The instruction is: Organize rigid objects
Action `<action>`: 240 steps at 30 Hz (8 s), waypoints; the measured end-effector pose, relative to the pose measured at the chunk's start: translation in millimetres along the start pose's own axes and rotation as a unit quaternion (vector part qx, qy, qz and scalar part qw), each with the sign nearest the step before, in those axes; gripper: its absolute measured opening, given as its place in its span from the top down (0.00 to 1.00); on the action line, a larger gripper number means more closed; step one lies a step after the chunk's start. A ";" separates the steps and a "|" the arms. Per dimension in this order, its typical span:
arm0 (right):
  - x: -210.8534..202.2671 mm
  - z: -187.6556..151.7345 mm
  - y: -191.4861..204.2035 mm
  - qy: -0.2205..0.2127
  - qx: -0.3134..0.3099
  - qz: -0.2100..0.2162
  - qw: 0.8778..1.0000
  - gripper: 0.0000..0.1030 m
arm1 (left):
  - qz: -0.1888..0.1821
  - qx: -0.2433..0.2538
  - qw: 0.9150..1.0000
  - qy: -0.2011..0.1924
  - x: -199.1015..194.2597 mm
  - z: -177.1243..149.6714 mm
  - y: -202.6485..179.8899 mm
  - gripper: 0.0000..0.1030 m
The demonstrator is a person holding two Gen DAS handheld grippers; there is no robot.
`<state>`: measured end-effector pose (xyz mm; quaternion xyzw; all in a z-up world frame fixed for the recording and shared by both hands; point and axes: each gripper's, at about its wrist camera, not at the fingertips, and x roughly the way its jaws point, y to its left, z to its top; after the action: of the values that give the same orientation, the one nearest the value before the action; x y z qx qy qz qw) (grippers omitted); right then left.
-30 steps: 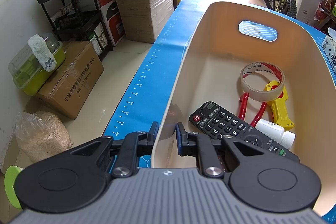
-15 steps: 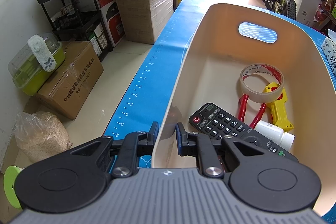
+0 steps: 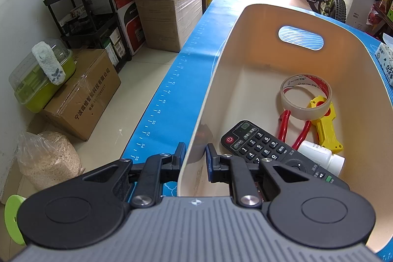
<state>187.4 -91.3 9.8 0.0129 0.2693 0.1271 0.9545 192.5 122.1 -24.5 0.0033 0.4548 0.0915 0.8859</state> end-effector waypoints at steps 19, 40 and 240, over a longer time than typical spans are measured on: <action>44.2 -35.6 105.2 0.140 -0.156 0.053 0.976 0.37 | 0.003 0.005 1.000 -0.003 -1.2 0.9 -0.2 0.82; 20.9 -6.4 70.5 0.084 -0.104 0.081 0.988 0.10 | 0.004 0.006 1.000 -0.003 -1.8 1.4 -1.0 0.82; -244.0 -110.8 1.8 0.021 0.035 -0.069 0.997 0.03 | -0.045 0.055 0.991 -0.116 -175.3 -137.4 -64.6 0.15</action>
<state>-71.1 -155.3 39.9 0.0252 0.2934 0.0518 0.9542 -7.9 19.0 30.3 0.0421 0.3530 0.0257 0.9343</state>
